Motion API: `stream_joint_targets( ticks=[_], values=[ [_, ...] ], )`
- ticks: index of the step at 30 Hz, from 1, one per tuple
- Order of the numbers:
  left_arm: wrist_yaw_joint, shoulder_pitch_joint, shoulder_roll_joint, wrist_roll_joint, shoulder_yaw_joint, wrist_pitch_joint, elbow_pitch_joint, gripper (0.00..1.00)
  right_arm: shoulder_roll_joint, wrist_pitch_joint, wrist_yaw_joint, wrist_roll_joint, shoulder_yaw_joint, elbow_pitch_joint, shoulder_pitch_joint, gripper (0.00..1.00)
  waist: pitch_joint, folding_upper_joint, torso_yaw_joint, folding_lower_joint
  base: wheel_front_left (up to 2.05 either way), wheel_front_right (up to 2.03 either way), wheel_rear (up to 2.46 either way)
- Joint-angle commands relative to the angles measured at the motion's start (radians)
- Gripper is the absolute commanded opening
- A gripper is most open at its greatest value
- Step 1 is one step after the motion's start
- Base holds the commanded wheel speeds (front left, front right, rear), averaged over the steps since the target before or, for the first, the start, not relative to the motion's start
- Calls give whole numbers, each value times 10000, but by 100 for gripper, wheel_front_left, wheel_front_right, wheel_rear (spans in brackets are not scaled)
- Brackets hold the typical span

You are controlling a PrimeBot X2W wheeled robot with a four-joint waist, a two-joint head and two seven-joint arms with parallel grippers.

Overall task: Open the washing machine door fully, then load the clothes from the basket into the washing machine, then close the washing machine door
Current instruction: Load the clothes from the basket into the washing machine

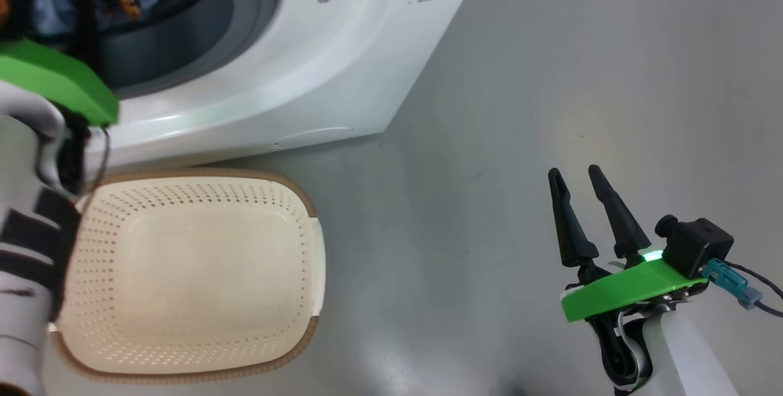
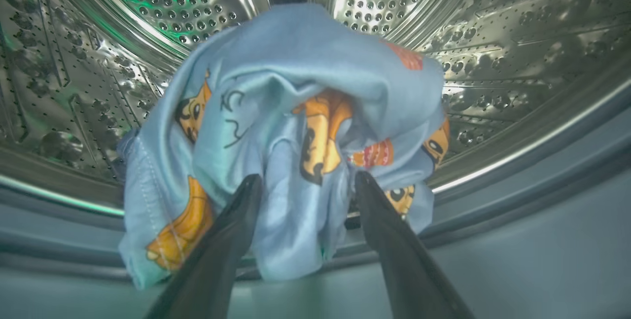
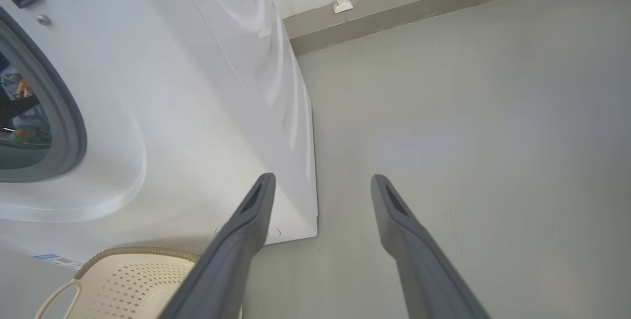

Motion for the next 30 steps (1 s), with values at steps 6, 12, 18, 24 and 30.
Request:
stream_joint_targets(
  ticks=[6, 12, 18, 24, 30],
  values=[
    [-15, 806, 173, -335, 237, -51, -695, 100, -12, -48, 16, -277, -15, -88, 305, 100, -554, -1, 447, -1, 0, 0, 0],
    [-15, 1765, 18, -130, 691, -51, -1320, 100, -12, -48, 16, -512, -149, 17, 463, 100, -1055, -1, 726, -1, 0, 0, 0],
    [-15, 3246, -197, 428, 1521, -51, -2088, 100, -146, -48, 16, -781, -212, 192, 827, 100, -1867, -1, 1014, -1, 0, 0, 0],
    [-15, 4650, -464, 1135, 2383, -51, -2899, 100, -550, -48, 16, -658, -287, 330, 1292, 100, -2753, -1, 1269, -1, 0, 0, 0],
    [-15, 6059, -669, 1813, 3242, -51, -3822, 100, -886, -48, 16, -543, -308, 399, 1755, 100, -3444, -1, 1427, -1, 0, 0, 0]
  ],
)
